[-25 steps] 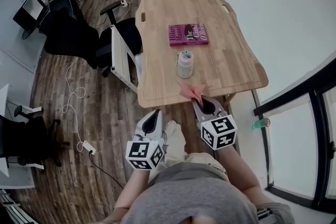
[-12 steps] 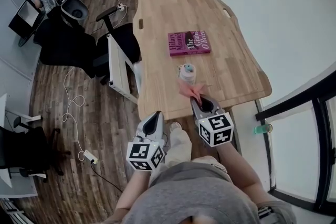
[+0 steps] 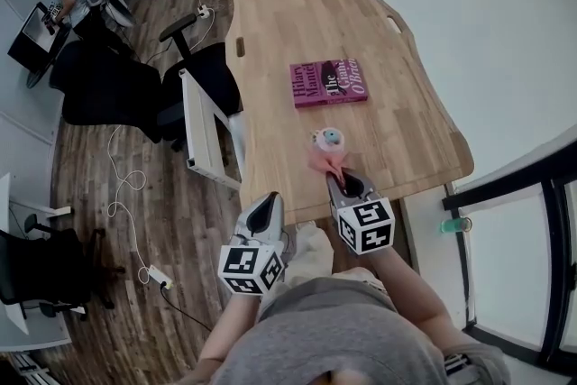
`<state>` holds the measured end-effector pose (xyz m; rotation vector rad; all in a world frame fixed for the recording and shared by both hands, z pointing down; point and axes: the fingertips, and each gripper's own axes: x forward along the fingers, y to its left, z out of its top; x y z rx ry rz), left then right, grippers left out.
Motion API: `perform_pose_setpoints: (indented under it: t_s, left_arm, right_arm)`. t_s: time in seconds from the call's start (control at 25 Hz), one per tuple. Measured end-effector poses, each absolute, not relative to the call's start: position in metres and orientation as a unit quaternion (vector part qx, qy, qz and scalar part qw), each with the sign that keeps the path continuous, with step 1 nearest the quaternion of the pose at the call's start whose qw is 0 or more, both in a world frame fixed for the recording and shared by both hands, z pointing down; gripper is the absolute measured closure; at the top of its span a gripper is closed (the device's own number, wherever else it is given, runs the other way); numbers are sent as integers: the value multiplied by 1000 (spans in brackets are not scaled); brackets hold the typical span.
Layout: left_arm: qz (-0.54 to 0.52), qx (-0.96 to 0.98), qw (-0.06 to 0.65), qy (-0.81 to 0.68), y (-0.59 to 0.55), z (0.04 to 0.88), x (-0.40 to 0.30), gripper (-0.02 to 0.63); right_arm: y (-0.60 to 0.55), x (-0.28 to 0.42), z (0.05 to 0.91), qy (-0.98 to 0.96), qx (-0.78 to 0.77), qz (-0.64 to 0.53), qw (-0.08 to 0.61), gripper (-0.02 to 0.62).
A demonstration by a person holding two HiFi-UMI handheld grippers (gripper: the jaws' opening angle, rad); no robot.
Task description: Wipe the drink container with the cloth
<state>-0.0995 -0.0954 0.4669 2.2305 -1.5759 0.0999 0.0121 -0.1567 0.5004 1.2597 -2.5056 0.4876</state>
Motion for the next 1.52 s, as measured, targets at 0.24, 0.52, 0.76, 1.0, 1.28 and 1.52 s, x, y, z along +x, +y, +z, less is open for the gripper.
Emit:
perform_pose_setpoints:
  t_s: [0.24,0.52,0.76,1.0,1.28,1.52]
  left_arm:
    - [38,797,212,-564,-112,471,-107,603]
    - [41,796,220,-563,-124,476,-108,604]
    - [41,799,218,-559,-139,473,-105,603]
    - [42,799,218,-559,-150,474,-104,603]
    - [47,797,218,-562,-157,476,-106,603]
    - [48,798,216,-561,-162,475,-104,603]
  right_arm:
    - [-171,7,514,-863,442,183,160,568]
    - [-180,8,532,-852,452,205,166,568]
    - [-183,8,545,-849,449,223,170,568]
    - [-188,8,560,-848,440,230,185,568]
    - [-188,2,576,-851,422,235,204,566]
    - [-188,0,591,-852,410,238,223,568]
